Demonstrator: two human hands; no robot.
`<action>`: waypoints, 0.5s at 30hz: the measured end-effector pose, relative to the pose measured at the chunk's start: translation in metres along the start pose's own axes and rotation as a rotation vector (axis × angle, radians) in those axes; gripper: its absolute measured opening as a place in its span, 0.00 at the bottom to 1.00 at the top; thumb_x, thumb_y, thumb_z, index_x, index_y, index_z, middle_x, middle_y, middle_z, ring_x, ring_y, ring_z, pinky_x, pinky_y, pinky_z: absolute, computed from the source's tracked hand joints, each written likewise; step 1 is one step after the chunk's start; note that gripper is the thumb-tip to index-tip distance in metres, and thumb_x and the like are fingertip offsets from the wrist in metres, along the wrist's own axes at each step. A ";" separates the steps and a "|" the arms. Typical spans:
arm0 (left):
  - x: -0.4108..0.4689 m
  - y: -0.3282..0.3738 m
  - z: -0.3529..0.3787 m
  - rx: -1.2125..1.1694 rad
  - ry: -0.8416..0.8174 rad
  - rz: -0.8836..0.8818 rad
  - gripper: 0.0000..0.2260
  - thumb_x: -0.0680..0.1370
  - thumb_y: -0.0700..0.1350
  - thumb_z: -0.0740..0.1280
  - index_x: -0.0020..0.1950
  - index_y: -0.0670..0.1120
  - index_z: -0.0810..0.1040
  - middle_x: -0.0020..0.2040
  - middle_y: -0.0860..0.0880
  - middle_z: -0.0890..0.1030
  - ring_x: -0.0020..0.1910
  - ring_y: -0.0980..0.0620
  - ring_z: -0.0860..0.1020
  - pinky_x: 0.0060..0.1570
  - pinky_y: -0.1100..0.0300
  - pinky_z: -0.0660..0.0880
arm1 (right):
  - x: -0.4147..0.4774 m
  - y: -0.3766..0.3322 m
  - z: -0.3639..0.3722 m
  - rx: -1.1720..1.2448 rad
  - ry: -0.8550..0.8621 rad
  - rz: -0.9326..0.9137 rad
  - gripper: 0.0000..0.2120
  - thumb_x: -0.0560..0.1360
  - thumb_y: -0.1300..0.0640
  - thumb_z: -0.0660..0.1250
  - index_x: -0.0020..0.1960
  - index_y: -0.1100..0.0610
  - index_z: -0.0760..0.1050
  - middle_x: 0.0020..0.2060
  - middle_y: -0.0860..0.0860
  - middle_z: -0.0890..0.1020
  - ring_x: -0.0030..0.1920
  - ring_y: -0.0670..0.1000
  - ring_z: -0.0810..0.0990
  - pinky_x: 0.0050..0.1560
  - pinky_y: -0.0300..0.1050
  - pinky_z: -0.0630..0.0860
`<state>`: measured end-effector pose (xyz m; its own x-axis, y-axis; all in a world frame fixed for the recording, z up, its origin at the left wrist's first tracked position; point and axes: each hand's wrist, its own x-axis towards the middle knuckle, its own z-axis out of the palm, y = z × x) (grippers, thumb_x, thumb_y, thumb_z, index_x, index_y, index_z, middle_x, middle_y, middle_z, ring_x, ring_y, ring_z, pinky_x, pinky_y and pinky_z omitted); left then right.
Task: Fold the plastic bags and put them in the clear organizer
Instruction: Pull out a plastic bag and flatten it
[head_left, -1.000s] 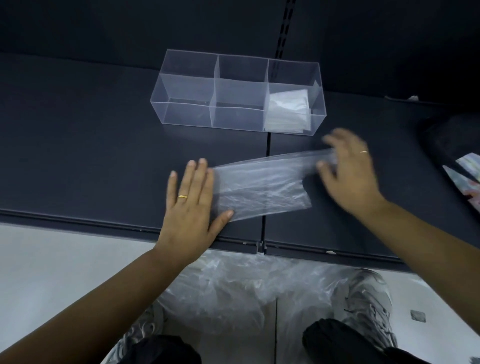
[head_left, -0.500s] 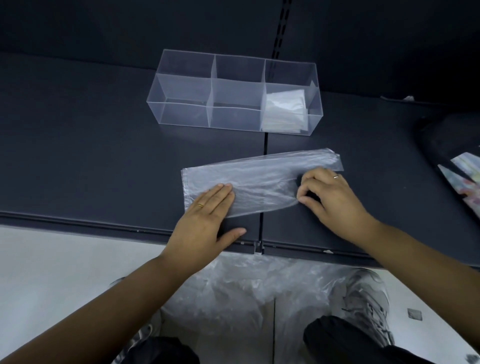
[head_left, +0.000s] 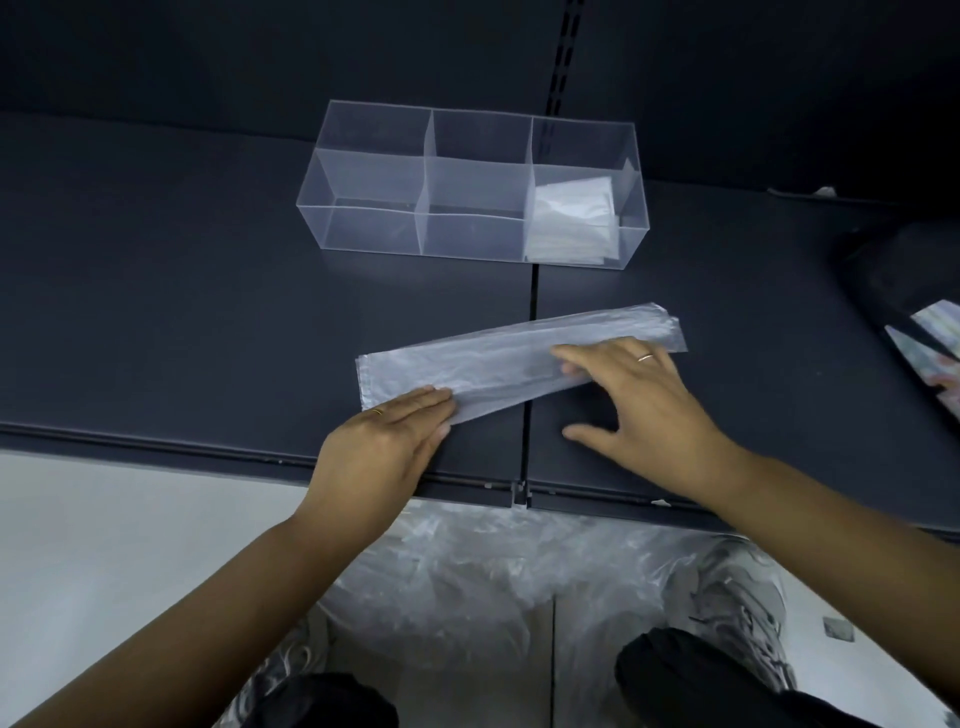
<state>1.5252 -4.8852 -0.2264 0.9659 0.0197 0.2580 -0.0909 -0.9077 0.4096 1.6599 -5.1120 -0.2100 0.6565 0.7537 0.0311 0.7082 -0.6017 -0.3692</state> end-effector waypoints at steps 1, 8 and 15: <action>-0.001 -0.001 -0.001 -0.004 -0.014 -0.004 0.11 0.79 0.45 0.66 0.56 0.42 0.83 0.56 0.48 0.83 0.57 0.51 0.80 0.60 0.57 0.72 | 0.002 0.000 0.002 0.071 0.065 0.026 0.23 0.68 0.55 0.76 0.62 0.52 0.77 0.52 0.46 0.79 0.57 0.52 0.72 0.62 0.42 0.61; 0.002 -0.027 -0.026 -0.574 -0.017 -0.529 0.11 0.76 0.42 0.70 0.42 0.59 0.84 0.42 0.67 0.83 0.45 0.72 0.78 0.46 0.80 0.69 | 0.019 0.025 0.000 0.633 0.025 0.343 0.06 0.75 0.58 0.70 0.39 0.55 0.78 0.35 0.43 0.80 0.36 0.40 0.75 0.43 0.31 0.70; 0.021 -0.053 -0.028 -0.697 0.094 -0.918 0.06 0.76 0.40 0.69 0.40 0.47 0.82 0.37 0.47 0.84 0.37 0.51 0.81 0.40 0.62 0.80 | 0.049 0.027 0.006 0.574 0.087 0.545 0.06 0.72 0.56 0.73 0.38 0.55 0.81 0.32 0.42 0.81 0.30 0.37 0.75 0.40 0.34 0.73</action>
<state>1.5439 -4.8250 -0.2186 0.7185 0.6099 -0.3343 0.4935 -0.1084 0.8630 1.7097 -5.0899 -0.2236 0.9068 0.3546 -0.2280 0.0524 -0.6314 -0.7737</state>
